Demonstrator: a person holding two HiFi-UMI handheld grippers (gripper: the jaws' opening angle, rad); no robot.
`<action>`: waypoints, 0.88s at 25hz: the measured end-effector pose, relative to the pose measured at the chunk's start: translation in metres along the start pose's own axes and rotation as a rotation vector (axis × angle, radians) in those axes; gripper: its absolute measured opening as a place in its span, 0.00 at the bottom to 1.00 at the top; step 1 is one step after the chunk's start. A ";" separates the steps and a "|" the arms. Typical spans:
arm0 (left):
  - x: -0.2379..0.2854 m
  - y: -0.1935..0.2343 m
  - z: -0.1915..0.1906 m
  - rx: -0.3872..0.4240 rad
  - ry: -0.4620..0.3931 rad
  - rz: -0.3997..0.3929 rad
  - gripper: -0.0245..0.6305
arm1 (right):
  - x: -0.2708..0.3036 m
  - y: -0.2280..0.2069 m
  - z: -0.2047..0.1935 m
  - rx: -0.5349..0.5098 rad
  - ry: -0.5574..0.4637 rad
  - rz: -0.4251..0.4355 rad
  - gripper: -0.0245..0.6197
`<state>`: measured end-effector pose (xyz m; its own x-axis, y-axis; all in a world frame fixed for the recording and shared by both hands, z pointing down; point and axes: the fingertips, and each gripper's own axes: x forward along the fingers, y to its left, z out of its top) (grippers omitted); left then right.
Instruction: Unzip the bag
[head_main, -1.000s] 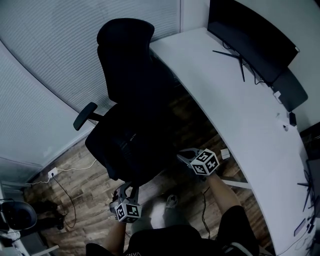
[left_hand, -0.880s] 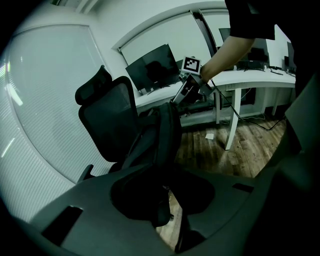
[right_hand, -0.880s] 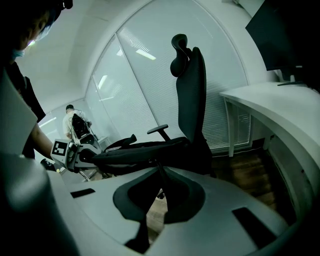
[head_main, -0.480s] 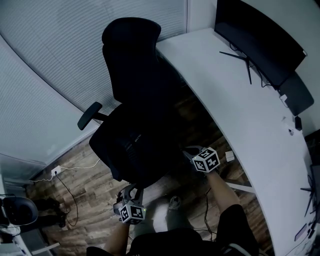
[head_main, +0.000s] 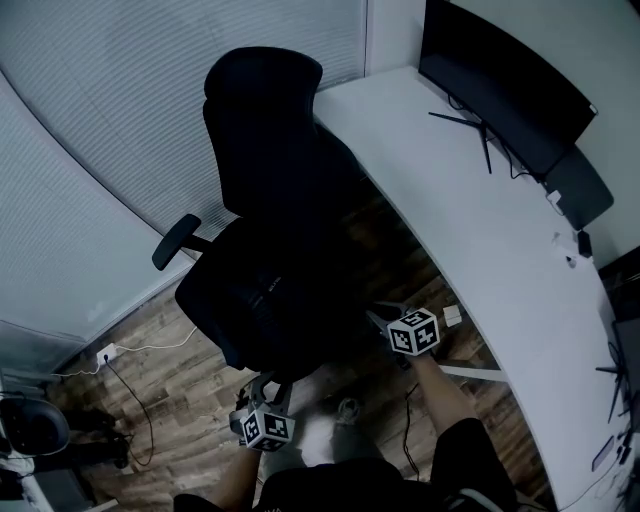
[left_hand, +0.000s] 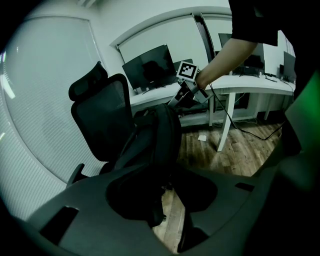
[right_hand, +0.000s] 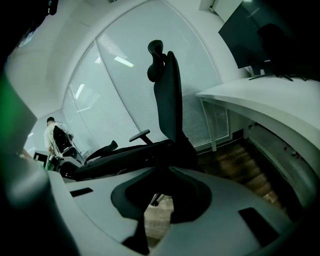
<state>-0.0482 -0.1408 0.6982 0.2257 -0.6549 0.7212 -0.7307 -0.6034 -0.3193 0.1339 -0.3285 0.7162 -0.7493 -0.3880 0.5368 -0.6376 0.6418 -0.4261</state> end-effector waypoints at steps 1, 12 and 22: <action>-0.002 -0.001 0.000 -0.007 -0.004 -0.022 0.26 | -0.005 0.003 -0.001 0.009 -0.009 -0.011 0.11; -0.040 0.005 0.014 -0.060 -0.145 -0.102 0.35 | -0.074 0.062 0.011 0.153 -0.269 -0.148 0.11; -0.107 0.053 0.051 -0.129 -0.370 -0.066 0.35 | -0.130 0.146 0.023 0.224 -0.511 -0.275 0.11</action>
<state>-0.0777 -0.1260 0.5727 0.4745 -0.7505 0.4601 -0.7763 -0.6031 -0.1832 0.1341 -0.1990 0.5673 -0.5076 -0.8228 0.2557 -0.8002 0.3401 -0.4940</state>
